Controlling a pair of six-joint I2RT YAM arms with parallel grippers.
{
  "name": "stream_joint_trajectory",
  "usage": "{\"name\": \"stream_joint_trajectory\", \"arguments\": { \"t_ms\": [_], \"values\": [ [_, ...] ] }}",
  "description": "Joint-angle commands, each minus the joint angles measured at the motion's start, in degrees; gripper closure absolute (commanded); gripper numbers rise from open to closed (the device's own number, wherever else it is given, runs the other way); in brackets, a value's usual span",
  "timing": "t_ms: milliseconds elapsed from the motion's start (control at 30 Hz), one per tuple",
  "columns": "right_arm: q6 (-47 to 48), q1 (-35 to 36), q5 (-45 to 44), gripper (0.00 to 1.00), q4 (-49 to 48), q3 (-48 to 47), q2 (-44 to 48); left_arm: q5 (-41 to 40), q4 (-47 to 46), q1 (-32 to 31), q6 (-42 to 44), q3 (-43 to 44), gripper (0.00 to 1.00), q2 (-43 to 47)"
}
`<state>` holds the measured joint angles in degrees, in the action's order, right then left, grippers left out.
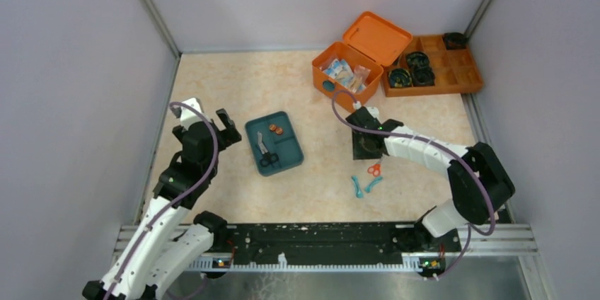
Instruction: Organize the medicine kit
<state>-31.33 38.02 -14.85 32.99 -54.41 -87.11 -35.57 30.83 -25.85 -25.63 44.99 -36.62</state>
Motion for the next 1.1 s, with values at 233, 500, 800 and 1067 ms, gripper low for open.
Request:
{"name": "stream_joint_trajectory", "arguments": {
  "t_ms": [233, 500, 800, 1067],
  "values": [
    [-2.9, -8.0, -3.8, 0.63, -1.2, 7.0, 7.4, 9.8, -5.2, 0.2, 3.0, -1.9, 0.01, -7.8],
    [-2.3, -10.8, -2.3, 0.64, -2.2, 7.8, 5.8, 10.9, -5.4, 0.2, 3.2, -1.8, 0.01, -9.3],
    [-3.0, -11.6, -0.5, 0.66, -2.6, 9.2, 4.1, 11.2, -5.4, 0.2, 3.3, -1.8, 0.01, -9.3],
    [-3.1, -12.1, 0.1, 0.69, -3.1, 10.6, 3.4, 11.3, -5.4, 0.3, 3.3, -1.9, 0.01, -9.2]
  ]
}}
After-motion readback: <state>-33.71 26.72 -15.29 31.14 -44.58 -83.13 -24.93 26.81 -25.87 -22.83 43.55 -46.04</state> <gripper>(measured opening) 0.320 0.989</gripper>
